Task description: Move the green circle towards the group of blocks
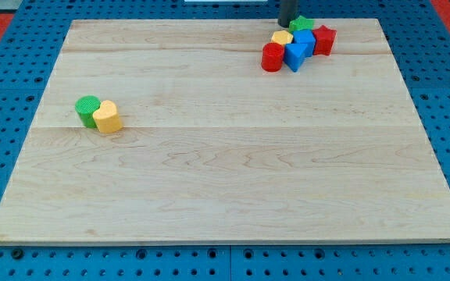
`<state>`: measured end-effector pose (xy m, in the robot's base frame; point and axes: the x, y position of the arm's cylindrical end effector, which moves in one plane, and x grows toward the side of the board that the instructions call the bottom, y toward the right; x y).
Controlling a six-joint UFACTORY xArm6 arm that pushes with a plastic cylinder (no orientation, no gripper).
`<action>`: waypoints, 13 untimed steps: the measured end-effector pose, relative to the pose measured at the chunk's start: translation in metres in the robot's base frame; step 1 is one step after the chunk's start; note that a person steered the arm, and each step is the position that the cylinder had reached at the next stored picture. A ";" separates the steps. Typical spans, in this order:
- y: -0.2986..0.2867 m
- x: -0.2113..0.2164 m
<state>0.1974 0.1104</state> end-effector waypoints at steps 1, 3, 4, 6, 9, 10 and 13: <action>0.007 0.000; -0.037 -0.005; -0.131 -0.003; -0.232 0.084; -0.214 0.248; -0.268 0.270; -0.308 0.265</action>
<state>0.4624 -0.1972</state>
